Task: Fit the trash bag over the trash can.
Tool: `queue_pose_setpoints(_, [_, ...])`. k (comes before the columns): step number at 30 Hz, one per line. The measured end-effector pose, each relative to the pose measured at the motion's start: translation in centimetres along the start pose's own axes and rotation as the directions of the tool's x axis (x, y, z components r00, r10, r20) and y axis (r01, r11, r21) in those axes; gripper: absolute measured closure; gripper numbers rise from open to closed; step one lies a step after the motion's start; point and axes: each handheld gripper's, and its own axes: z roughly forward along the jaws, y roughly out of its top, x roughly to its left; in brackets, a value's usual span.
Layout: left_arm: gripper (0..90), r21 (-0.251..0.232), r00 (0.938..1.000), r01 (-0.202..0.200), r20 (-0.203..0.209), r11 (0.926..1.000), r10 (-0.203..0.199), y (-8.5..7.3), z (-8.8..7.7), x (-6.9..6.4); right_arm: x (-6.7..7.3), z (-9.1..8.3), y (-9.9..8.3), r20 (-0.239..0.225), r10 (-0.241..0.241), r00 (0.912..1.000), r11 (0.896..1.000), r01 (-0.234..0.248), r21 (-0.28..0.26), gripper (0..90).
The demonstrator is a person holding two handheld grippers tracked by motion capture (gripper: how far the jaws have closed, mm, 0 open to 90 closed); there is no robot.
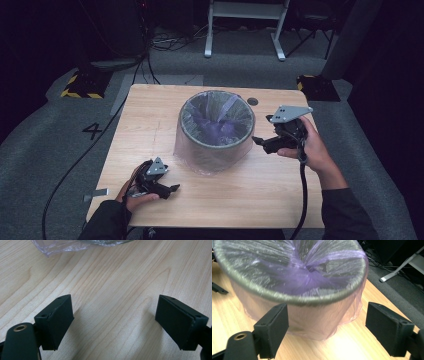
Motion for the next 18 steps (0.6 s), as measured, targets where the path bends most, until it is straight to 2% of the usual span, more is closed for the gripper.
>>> queue_pose_setpoints(6, [14.2,0.002,1.0,0.0,0.0,1.0,0.0,0.0,0.0,0.0,0.7,-1.0,-1.0,0.06,-0.029,0.9978,0.999,0.028,0.016,20.1])
queue_pose_setpoints(8, [14.2,0.001,1.0,0.0,0.001,1.0,0.0,0.0,0.0,0.0,0.8,-1.1,-1.3,0.049,-0.025,0.9985,0.999,0.024,0.024,19.9])
queue_pose_setpoints(11, [14.2,0.001,1.0,0.0,0.0,1.0,0.0,0.0,0.0,0.0,0.9,-1.0,-2.1,0.068,-0.038,0.997,0.998,0.034,0.057,19.9])
queue_pose_setpoints(18, [14.2,0.002,1.0,0.001,-0.001,1.0,-0.001,0.0,0.0,0.0,1.2,-0.7,-3.9,0.065,-0.029,0.9975,0.995,0.023,0.092,19.4])
